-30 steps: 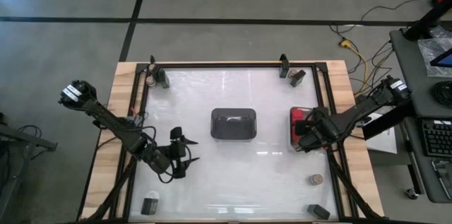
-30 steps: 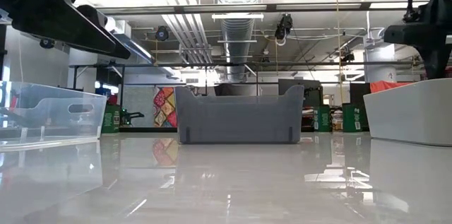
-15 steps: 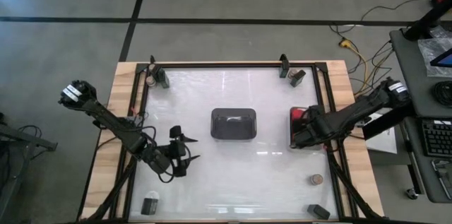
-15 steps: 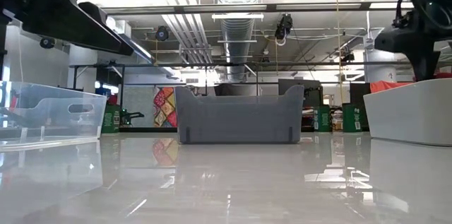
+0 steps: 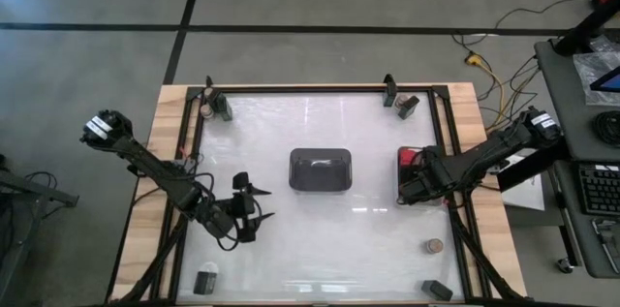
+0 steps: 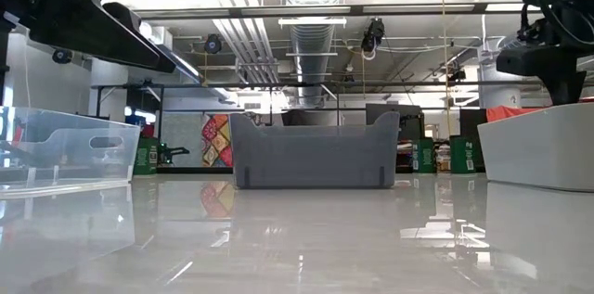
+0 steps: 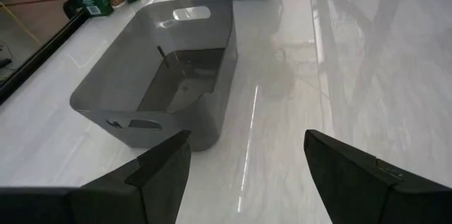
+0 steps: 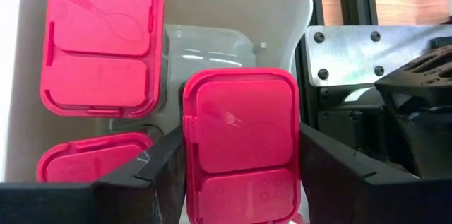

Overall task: Sort spices by type
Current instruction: Put the red spice can into the white bin

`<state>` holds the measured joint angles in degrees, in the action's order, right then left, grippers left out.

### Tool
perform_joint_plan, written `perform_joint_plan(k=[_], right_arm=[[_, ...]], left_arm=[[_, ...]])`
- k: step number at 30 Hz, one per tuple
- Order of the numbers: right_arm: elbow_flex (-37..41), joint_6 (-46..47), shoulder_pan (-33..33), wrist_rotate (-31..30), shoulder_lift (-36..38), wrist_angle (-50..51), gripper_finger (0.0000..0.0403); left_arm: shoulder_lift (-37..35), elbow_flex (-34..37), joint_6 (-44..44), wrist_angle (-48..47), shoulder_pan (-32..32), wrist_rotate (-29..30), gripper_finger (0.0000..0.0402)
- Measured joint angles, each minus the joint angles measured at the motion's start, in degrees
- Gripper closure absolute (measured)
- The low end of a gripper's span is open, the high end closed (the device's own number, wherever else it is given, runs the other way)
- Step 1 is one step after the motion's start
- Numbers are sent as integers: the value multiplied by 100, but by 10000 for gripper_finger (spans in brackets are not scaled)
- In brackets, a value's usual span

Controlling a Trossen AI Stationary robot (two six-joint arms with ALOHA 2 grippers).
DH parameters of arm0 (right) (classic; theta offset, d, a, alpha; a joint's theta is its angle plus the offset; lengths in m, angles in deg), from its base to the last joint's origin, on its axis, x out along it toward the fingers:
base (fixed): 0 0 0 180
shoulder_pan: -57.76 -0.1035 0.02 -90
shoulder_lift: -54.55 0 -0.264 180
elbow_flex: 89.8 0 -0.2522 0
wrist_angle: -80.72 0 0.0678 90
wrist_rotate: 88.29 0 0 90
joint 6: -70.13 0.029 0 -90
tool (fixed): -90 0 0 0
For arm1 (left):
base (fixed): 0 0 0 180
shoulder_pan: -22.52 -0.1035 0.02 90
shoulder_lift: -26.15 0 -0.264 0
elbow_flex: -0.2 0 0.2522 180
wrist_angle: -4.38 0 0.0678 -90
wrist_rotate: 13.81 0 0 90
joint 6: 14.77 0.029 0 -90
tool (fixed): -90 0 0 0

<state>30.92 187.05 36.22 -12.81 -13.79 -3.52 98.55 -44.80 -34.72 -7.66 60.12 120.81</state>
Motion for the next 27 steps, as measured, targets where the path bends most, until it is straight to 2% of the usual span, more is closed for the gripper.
perform_joint_plan(k=[27], right_arm=[[109, 18, -4, 149, -137, -296, 187]], left_arm=[[-4, 0, -87, 3, 0, 0, 143]])
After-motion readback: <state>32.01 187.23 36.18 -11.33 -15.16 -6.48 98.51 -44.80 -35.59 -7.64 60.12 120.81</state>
